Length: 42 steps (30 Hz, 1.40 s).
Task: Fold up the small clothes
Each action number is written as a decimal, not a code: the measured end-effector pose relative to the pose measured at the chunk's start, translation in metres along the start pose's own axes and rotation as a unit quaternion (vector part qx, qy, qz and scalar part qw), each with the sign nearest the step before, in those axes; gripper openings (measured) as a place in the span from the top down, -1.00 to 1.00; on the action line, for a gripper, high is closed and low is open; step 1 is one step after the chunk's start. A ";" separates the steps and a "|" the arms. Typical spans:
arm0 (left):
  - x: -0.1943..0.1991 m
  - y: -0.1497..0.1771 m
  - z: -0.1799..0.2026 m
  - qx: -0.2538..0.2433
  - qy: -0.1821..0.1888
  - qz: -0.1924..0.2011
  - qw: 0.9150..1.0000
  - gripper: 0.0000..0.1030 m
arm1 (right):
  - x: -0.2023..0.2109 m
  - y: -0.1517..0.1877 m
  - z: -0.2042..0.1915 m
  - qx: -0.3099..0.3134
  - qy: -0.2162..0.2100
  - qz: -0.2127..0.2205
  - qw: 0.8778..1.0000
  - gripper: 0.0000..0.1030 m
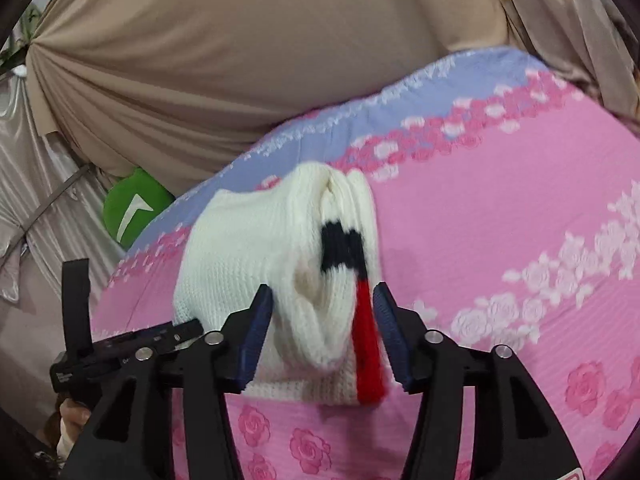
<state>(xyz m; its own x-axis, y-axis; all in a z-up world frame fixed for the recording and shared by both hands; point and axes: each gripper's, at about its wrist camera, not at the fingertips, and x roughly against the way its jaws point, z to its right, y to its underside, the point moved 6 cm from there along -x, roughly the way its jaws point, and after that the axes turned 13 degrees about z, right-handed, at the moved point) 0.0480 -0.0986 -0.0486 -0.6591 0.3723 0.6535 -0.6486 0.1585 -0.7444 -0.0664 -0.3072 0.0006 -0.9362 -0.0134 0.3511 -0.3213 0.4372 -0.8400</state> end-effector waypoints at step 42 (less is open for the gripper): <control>0.010 -0.057 -0.004 0.026 -0.007 0.060 0.998 -0.27 | -0.092 -0.013 0.023 0.020 -0.009 -0.060 0.998 0.70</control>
<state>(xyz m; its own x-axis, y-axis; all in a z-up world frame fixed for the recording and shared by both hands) 0.0797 -0.1006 -0.0002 -0.7379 0.3734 0.5622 -0.5834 0.0658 -0.8095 0.0210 -0.3322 -0.0299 -0.8928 -0.0794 0.4434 -0.4365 0.3956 -0.8081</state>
